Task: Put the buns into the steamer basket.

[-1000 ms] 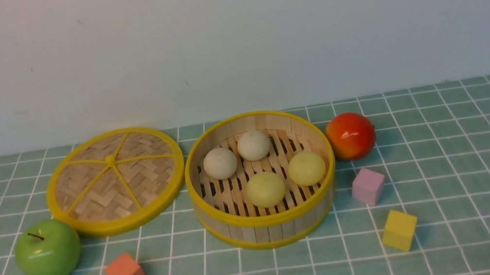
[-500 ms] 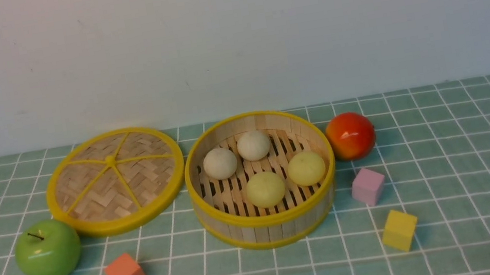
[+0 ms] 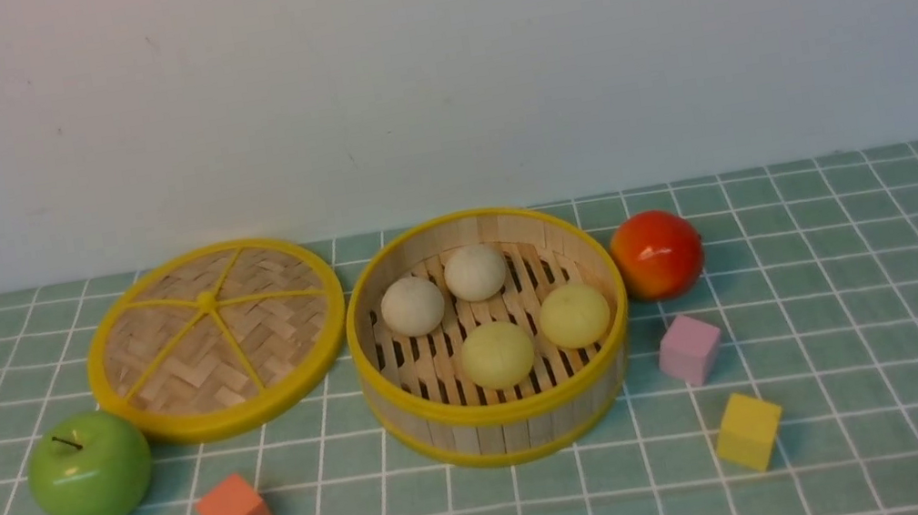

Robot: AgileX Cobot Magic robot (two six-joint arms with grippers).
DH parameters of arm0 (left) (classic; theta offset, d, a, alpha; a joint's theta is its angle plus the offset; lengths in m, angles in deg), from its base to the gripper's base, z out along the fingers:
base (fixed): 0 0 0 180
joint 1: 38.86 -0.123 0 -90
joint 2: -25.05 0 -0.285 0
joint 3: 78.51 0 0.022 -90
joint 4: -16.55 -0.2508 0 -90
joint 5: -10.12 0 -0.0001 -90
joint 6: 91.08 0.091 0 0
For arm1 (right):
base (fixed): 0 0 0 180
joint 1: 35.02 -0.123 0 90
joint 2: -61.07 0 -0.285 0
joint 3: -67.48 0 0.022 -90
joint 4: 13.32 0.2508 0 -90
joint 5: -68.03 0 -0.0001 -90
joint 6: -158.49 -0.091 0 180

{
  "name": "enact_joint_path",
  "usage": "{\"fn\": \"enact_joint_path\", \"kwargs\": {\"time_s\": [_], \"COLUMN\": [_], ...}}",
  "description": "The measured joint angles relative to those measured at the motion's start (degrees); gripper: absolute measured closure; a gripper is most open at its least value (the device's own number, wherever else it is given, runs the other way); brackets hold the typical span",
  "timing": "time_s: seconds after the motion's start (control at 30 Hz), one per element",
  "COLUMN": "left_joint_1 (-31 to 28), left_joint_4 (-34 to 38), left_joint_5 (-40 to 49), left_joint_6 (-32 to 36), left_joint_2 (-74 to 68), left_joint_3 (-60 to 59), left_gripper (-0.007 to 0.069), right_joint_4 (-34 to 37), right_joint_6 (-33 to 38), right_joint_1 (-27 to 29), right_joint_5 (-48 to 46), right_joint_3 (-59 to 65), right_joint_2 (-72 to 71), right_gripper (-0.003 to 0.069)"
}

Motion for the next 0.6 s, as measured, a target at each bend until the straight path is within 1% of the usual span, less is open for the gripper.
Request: {"fn": "enact_joint_path", "kwargs": {"time_s": [0.6], "left_joint_1": [0.0], "left_joint_4": [0.0], "left_joint_5": [0.0], "left_joint_6": [0.0], "left_joint_2": [0.0], "left_joint_3": [0.0], "left_gripper": [0.0386], "right_joint_4": [0.0], "right_joint_6": [0.0], "right_joint_1": [0.0], "right_joint_5": [0.0], "right_joint_3": [0.0], "right_joint_2": [0.0], "right_gripper": [0.0535]}}
